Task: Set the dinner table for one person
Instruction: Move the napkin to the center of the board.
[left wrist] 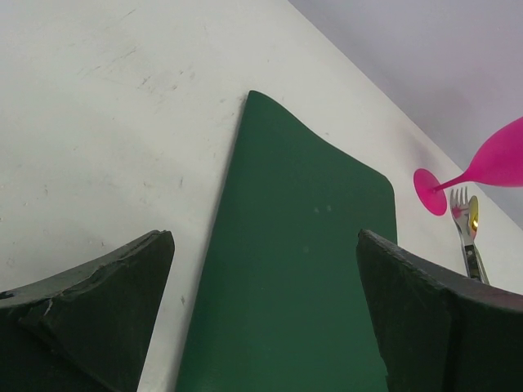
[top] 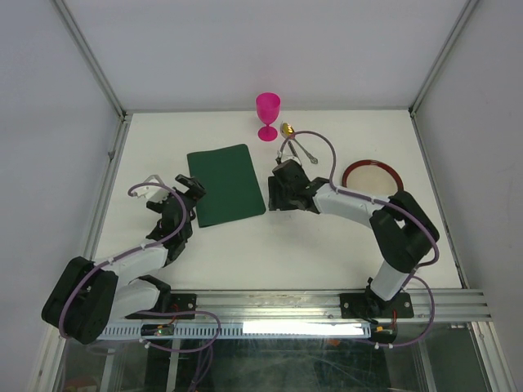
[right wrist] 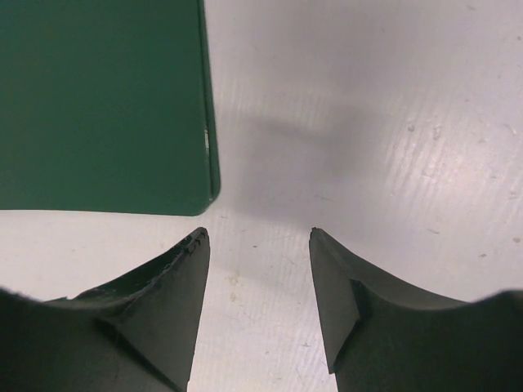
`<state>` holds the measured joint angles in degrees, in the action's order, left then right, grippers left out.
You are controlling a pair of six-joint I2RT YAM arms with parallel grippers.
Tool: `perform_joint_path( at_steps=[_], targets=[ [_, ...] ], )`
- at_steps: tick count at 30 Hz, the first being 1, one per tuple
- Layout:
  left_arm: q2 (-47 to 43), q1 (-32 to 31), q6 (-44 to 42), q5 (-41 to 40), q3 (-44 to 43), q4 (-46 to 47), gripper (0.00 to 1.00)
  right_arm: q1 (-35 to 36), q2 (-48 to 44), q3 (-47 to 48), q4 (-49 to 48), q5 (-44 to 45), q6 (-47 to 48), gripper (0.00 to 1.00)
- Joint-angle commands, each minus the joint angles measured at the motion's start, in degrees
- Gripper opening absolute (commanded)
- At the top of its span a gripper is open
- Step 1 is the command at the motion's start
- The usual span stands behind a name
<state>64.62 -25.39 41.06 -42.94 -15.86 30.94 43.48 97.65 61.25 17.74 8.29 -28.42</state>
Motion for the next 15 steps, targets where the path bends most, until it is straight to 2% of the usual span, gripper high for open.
perform_joint_path(
  at_steps=[1, 15],
  targets=[
    [0.9, 0.4, 0.1, 1.5, -2.3, 2.5, 0.99, -0.1, -3.6, -1.0, -9.4, -3.7, -3.5, 0.55],
    [6.2, 0.4, 3.4, 5.1, -1.0, 6.4, 0.98, 0.9, -0.7, -4.2, -17.7, -9.5, -7.0, 0.51]
  ],
)
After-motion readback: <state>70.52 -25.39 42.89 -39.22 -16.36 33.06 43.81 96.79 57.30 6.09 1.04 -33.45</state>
